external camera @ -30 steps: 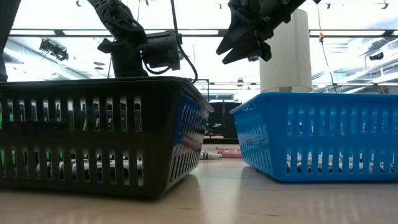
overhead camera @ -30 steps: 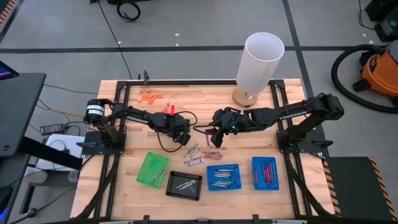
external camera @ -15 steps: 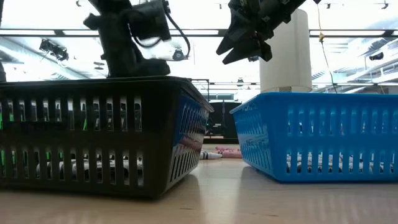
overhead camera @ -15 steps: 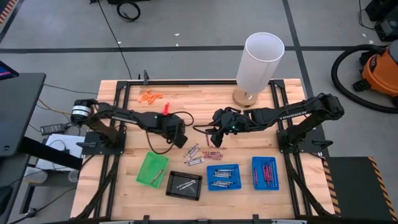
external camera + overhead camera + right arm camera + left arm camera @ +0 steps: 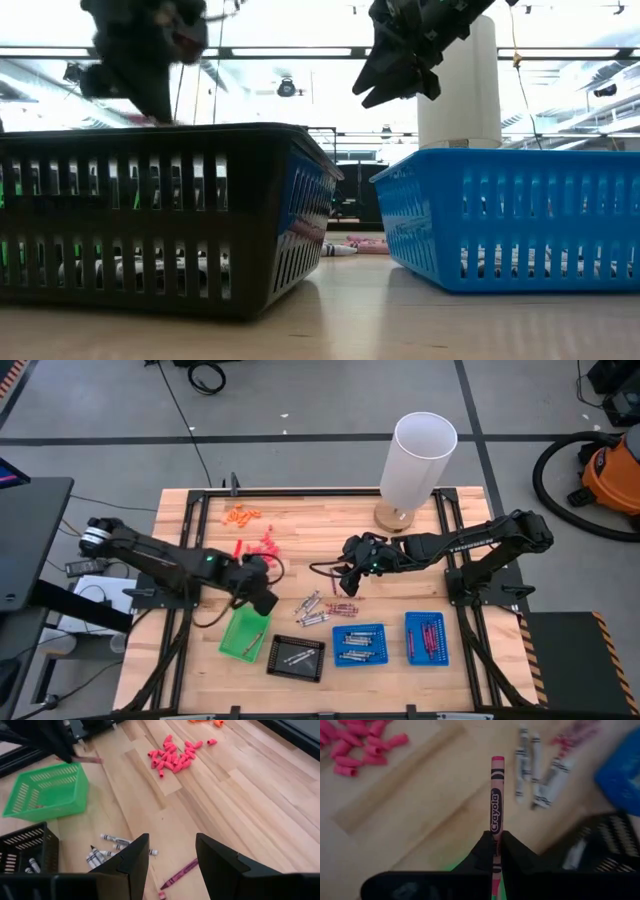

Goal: Sort crayons
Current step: Put the pink crayon into the green basket, then put the white crayon into the black basket

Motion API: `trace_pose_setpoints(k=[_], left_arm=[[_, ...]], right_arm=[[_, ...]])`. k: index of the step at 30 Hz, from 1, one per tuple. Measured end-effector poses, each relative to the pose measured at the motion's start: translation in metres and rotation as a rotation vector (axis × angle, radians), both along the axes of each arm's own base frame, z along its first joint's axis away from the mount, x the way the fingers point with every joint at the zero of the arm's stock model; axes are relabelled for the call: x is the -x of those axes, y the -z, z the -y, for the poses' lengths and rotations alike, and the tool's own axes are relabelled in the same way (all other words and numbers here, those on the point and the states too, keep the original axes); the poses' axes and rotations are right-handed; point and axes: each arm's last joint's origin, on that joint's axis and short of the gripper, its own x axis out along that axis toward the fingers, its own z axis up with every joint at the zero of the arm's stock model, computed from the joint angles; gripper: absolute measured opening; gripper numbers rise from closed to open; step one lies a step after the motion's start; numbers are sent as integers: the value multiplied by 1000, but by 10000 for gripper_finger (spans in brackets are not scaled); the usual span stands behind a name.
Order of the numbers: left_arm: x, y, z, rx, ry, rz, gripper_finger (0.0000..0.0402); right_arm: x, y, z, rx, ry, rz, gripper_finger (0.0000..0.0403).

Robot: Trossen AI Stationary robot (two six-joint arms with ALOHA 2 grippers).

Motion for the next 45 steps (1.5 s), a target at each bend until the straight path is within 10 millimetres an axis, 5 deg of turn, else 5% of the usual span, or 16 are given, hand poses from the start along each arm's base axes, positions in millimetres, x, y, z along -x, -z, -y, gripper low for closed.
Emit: trace_pose_setpoints(k=[11, 20, 31, 35, 39, 45], left_arm=[[27, -7, 52, 31, 167, 28, 14], [52, 31, 80, 26, 143, -30, 14], [61, 91, 70, 92, 39, 42, 41], [58, 88, 71, 112, 47, 35, 105], [46, 63, 80, 119, 147, 112, 162], [19, 43, 67, 16, 180, 172, 176]], right_arm=[[3, 4, -1, -53, -37, -47, 170], [3, 4, -1, -89, -18, -38, 170], [-1, 0, -2, -90, -23, 16, 170], [-1, -1, -3, -91, -27, 19, 170], [-1, -1, -3, -96, -26, 21, 170], [-4, -4, -4, -96, -30, 64, 170]])
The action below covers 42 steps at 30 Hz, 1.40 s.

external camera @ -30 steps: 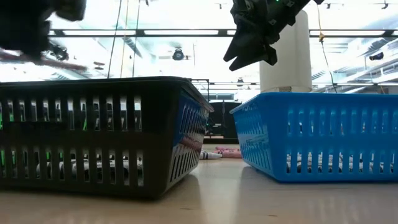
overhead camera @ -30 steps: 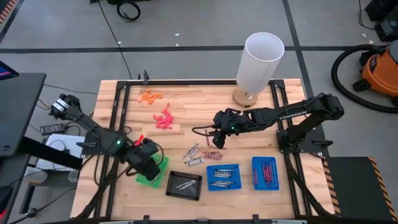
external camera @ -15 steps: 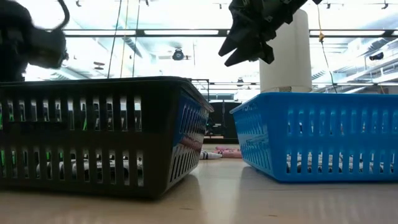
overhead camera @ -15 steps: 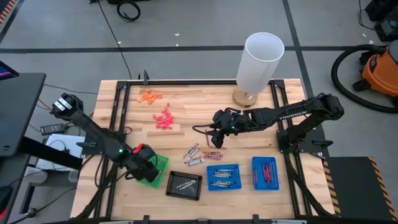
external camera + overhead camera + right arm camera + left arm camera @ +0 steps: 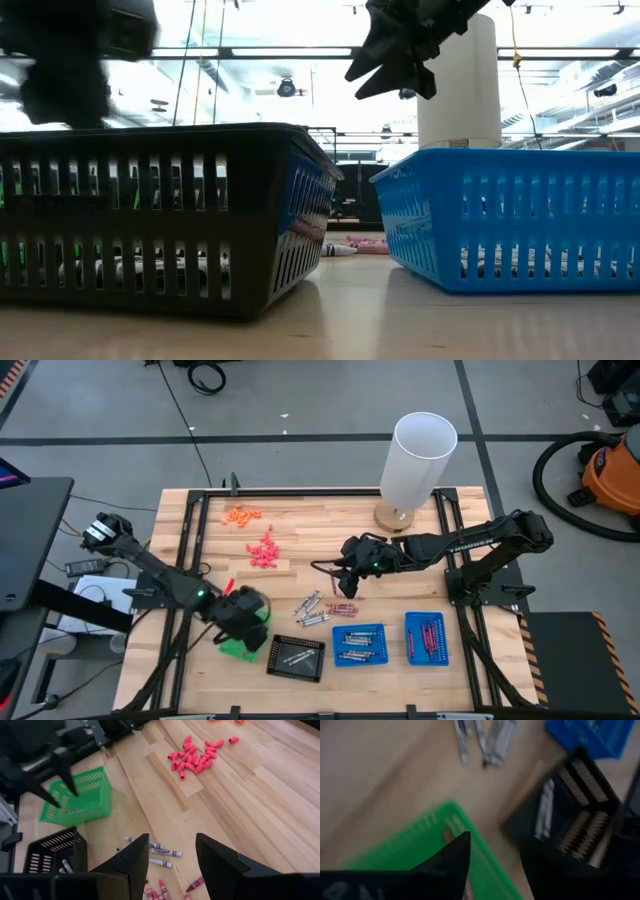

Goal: Sort crayons
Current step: Put the white crayon into the black basket

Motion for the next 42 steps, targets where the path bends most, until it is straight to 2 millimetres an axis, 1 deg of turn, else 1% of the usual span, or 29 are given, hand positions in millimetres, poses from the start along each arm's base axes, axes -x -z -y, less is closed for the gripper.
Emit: trace_pose_setpoints(k=[3, 8, 15, 19, 24, 27, 32, 37, 42], left_arm=[[-15, -1, -14, -38, 13, -4, 169], [-43, 3, -40, -94, 26, -12, 161], [-83, 28, -67, -155, 15, -36, 160], [-103, 39, -77, -118, 41, -58, 160], [-121, 51, -78, -74, 70, -125, 160], [-131, 52, -75, -47, 91, -160, 160], [-143, 56, -71, -60, 108, -240, 160], [-148, 65, -70, -70, 111, -314, 160], [-148, 64, -70, -68, 102, -338, 160]], right_arm=[[-1, -1, 0, 1, 1, 11, 170], [-1, -1, 0, 1, 2, 19, 170], [-2, -2, 0, 7, 10, 28, 170], [-2, -3, 1, 15, 21, 38, 170], [-2, -4, 1, 19, 19, 44, 170], [-3, -4, 1, 24, 16, 45, 170], [-3, -4, 1, 29, 12, 51, 170], [-3, -4, 1, 29, 14, 52, 170], [-3, -5, 1, 28, 13, 58, 170]])
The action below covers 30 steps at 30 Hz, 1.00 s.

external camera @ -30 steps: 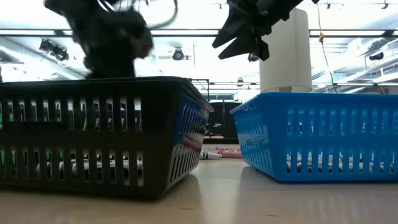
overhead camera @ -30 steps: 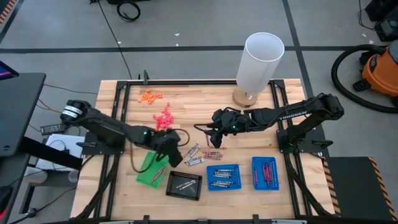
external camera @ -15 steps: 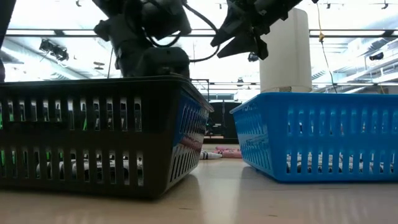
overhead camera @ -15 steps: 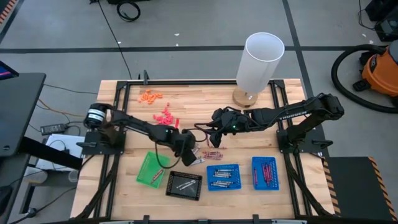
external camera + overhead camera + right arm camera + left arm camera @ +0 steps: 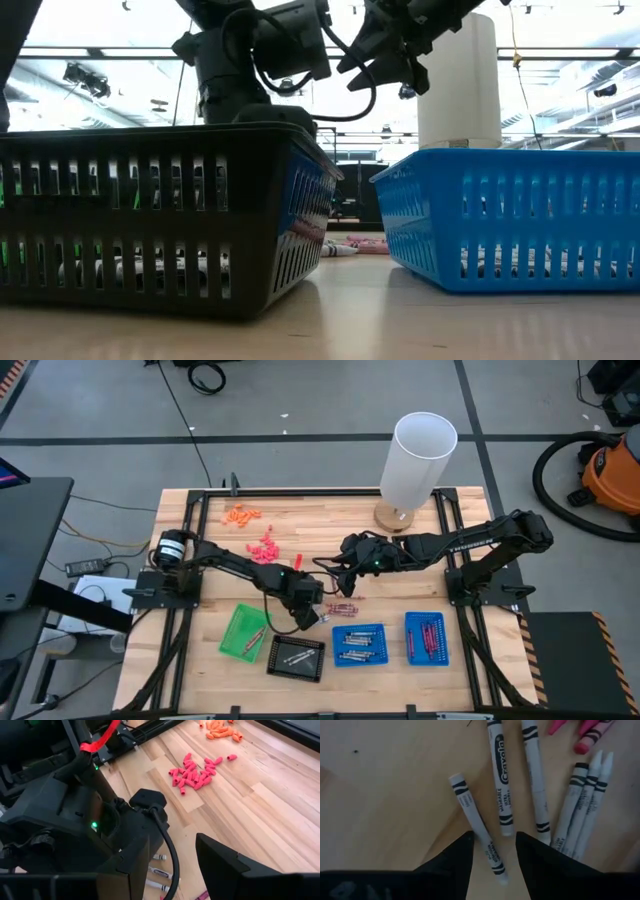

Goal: Sort crayons
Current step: Put the white crayon into the black basket

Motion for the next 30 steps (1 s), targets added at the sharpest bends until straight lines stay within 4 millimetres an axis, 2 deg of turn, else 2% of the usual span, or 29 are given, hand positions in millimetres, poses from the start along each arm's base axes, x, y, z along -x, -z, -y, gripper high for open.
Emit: trace_pose_setpoints(k=[5, 9, 21, 26, 30], left_arm=[[2, 0, -1, 1, -6, -22, 158], [5, 1, -2, -25, 19, -51, 140], [10, 2, -5, -147, 71, -97, 15], [12, -3, -6, -177, 80, -87, 13], [15, -18, -6, -177, 88, -40, 14]], right_arm=[[0, 0, 0, 4, -3, 0, 170], [0, 0, 0, 5, -8, 3, 170], [0, -1, 0, 16, -15, 4, 170], [0, -1, 0, 17, -15, 4, 170], [0, 0, 0, 21, -16, 3, 170]])
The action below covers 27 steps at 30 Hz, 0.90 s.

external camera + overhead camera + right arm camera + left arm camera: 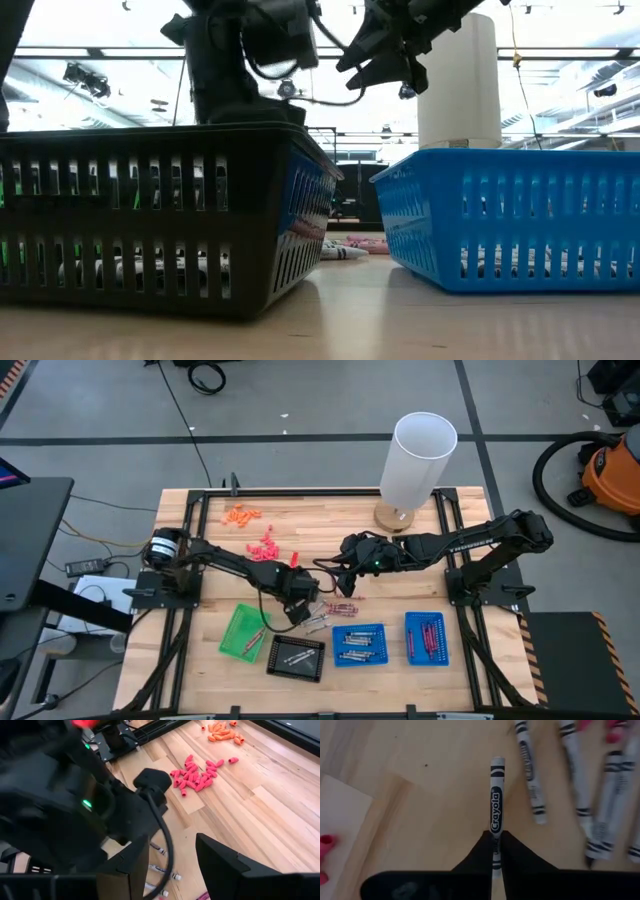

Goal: Sort crayons
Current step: Put the white crayon into the black basket

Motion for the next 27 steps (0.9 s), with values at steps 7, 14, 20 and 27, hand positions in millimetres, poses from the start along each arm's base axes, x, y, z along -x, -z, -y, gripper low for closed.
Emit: trace_pose_setpoints(k=[7, 14, 20, 27], left_arm=[[18, -37, 3, 6, 21, 42, 14], [47, -73, 12, -35, 52, 54, 14], [70, -97, 22, -40, 48, 94, 14], [95, -113, 42, -22, 108, 108, 14]], right_arm=[[10, -16, 6, 27, 15, 40, 170], [28, -37, 11, 127, 36, 74, 170], [28, -37, 13, 138, 37, 77, 170], [23, -30, 12, 139, 33, 53, 170]])
